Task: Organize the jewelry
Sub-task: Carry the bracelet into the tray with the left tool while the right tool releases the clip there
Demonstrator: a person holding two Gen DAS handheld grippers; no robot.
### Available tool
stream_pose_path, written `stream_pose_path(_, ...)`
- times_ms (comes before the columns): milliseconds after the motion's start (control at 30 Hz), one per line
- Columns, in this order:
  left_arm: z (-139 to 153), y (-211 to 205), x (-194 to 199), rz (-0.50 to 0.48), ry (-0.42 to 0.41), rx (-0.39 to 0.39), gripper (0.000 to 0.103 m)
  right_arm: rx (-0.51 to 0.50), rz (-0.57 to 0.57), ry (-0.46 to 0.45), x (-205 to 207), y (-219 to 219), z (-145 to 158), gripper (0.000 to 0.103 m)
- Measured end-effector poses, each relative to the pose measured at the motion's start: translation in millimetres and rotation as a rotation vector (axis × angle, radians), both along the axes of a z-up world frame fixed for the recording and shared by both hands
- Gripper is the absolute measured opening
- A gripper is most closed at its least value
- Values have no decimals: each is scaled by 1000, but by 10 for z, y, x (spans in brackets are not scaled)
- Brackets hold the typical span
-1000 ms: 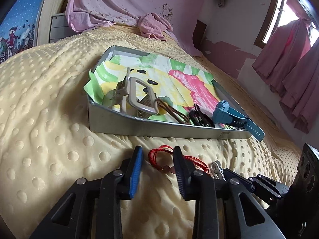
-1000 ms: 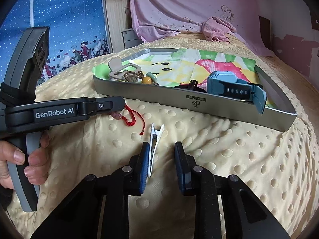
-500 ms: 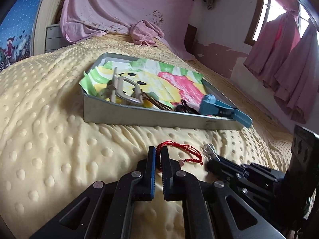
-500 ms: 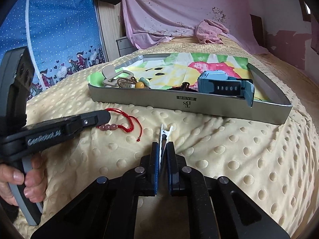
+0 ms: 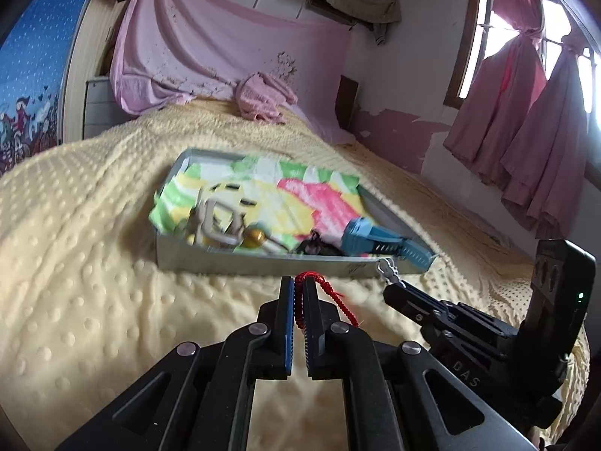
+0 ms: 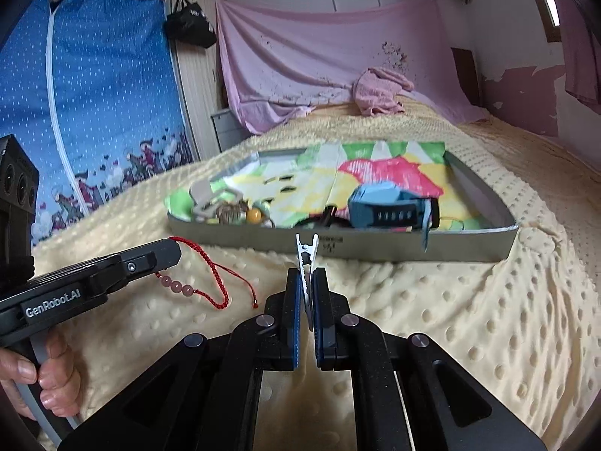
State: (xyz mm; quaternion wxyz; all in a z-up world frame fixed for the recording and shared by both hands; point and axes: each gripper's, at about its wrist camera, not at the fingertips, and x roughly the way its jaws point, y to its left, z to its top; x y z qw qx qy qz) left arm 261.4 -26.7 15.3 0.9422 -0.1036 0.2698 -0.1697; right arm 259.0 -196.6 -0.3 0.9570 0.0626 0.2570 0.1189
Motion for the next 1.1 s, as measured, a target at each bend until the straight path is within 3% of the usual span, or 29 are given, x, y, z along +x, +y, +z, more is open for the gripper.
stream_pose_path(367, 265, -151, 525, 54, -32, -30, 5, 30, -28, -89, 273, -170, 339, 5)
stream_pose_path(633, 13, -214, 1002, 76, 55, 16, 5, 14, 1, 16, 703, -146, 239, 5)
stream_pose_path(767, -107, -234, 1083, 70, 91, 19, 5, 8, -11, 66, 810, -154, 115, 5)
stream_pose_path(1100, -218, -286, 1085, 65, 119, 34, 5, -76, -2, 93, 863, -42, 12, 5)
